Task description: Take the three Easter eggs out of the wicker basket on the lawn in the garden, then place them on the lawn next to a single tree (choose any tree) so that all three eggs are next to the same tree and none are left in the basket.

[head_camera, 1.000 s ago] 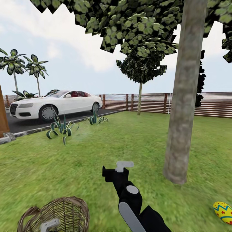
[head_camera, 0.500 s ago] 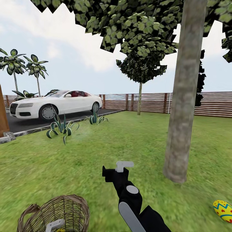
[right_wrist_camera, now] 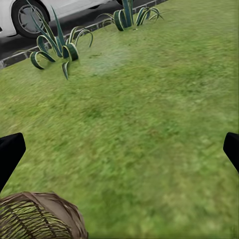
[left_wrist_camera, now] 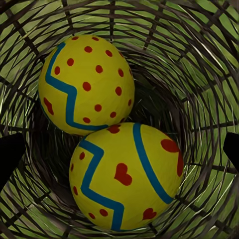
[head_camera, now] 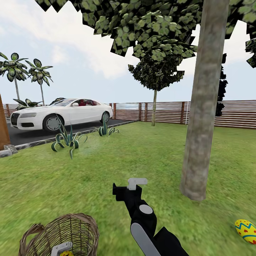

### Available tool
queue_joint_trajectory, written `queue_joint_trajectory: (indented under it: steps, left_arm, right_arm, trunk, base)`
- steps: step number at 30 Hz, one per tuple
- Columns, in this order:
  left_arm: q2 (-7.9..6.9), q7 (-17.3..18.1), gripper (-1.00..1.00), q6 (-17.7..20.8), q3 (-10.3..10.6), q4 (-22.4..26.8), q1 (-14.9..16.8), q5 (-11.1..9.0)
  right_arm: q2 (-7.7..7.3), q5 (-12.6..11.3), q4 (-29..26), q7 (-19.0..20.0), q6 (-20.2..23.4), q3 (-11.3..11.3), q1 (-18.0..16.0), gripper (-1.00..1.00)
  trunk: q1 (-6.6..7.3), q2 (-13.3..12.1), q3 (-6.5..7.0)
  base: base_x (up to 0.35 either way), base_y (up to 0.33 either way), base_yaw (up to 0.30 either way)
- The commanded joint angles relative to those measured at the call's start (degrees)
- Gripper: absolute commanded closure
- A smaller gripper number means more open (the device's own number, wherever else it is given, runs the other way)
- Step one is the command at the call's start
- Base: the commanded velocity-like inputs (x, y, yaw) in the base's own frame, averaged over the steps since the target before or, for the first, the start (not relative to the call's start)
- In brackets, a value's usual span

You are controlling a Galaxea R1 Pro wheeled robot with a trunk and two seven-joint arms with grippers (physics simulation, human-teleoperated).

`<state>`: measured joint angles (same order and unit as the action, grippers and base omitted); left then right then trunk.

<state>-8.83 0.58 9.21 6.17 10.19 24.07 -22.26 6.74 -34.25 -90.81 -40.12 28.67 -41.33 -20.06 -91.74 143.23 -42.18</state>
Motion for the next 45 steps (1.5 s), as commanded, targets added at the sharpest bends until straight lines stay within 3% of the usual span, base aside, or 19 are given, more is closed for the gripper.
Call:
queue_joint_trajectory:
  steps: [1, 17, 24, 45]
  left_arm:
    - [-0.05, 0.0, -1.0, 0.2, 0.5, 0.1, 0.0, -0.5]
    - [-0.13, -0.1, -1.0, 0.4, 0.5, 0.2, 0.0, -0.6]
    - [-0.42, -0.1, -1.0, 0.7, 0.1, 0.2, 0.0, -1.2]
    - [-0.48, -0.1, -1.0, 3.2, -0.1, 0.5, 0.1, -1.4]
  right_arm:
    - [0.01, -0.4, -0.1, -0.5, 0.2, -0.1, -0.1, -1.0]
    - [0.03, -0.4, -0.1, -0.4, 0.2, -0.1, -0.1, -1.0]
    - [0.03, -0.4, -0.1, -0.4, 0.2, -0.3, -0.1, -1.0]
    - [0.12, -0.4, -0.1, -0.4, 0.2, -0.4, -0.1, -1.0]
  trunk:
    - [0.01, 0.0, -0.07]
    - [0.01, 0.0, -0.07]
    - [-0.17, 0.1, -1.62]
    - [-0.27, 0.2, -2.51]
  base:
    - [0.0, 0.0, 0.0]
    - [0.0, 0.0, 0.0]
    - [0.0, 0.0, 0.0]
    - [0.0, 0.0, 0.0]
